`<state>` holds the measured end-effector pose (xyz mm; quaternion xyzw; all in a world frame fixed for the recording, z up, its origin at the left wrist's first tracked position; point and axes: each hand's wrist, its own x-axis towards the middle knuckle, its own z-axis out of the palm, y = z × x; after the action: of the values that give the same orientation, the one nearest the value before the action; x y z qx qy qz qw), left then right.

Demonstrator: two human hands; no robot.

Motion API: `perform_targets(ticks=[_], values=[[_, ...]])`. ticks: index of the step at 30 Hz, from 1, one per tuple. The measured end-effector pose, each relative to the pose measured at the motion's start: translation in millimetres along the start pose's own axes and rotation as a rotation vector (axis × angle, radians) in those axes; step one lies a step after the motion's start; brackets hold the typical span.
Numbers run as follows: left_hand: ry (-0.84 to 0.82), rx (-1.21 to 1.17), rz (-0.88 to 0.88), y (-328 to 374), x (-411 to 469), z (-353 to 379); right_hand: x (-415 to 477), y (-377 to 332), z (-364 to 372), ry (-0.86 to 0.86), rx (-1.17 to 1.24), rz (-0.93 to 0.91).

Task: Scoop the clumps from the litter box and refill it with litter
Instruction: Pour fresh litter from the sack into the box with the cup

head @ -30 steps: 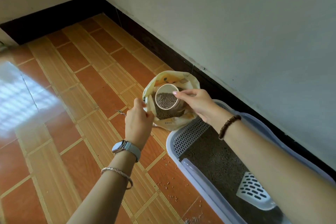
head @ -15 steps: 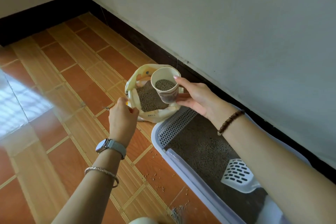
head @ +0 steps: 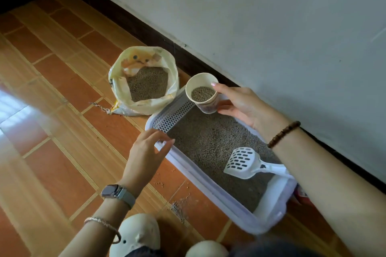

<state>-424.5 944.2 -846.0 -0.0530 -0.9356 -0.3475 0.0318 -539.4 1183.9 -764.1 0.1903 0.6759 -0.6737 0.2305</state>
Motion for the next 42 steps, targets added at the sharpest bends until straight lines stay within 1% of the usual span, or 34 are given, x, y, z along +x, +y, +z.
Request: perform_targets(ticks=[4,6,7,9,11,18,21,23,27,34,36,38,40,42], values=[[-0.004,-0.019,0.004,1.4,-7.9,4.7,-6.3,24.2,-16.3,0.057,-0.036,0.010],[-0.015,-0.029,0.015,1.9,-7.5,3.6,-7.9,37.3,-19.1,0.098,-0.145,-0.013],[-0.023,-0.030,0.022,2.3,-7.2,3.2,-8.3,43.4,-19.3,0.124,-0.243,-0.043],[-0.026,-0.028,0.033,2.7,-6.9,3.1,-10.4,53.7,-17.4,0.162,-0.471,-0.138],[-0.021,-0.024,0.043,2.7,-7.5,3.8,-8.7,64.6,-15.2,0.194,-0.642,-0.260],[-0.011,0.004,0.057,3.0,-10.4,3.4,-1.8,88.3,-7.3,0.258,-0.975,-0.730],[0.001,0.005,0.062,3.4,-10.9,3.5,-1.2,89.6,-6.8,0.277,-1.139,-0.832],[0.006,0.001,0.063,3.7,-11.6,3.8,-3.2,87.7,-6.6,0.281,-1.197,-0.876],[0.002,0.003,0.065,3.3,-11.7,3.7,-7.5,80.6,-8.0,0.288,-1.234,-0.941],[-0.001,-0.001,0.058,2.6,-11.9,3.5,-10.3,74.7,-13.7,0.236,-1.245,-0.951],[0.002,0.001,0.056,3.2,-12.3,4.3,-11.3,73.8,-13.9,0.249,-1.162,-0.928],[0.011,0.000,0.051,3.6,-13.4,4.9,-12.3,71.3,-12.4,0.266,-0.996,-0.867],[0.009,-0.001,0.041,3.6,-14.2,4.3,-11.6,66.4,-10.1,0.285,-0.807,-0.754],[-0.010,-0.001,0.038,3.4,-13.1,3.1,-8.2,58.8,-7.9,0.286,-0.669,-0.617]])
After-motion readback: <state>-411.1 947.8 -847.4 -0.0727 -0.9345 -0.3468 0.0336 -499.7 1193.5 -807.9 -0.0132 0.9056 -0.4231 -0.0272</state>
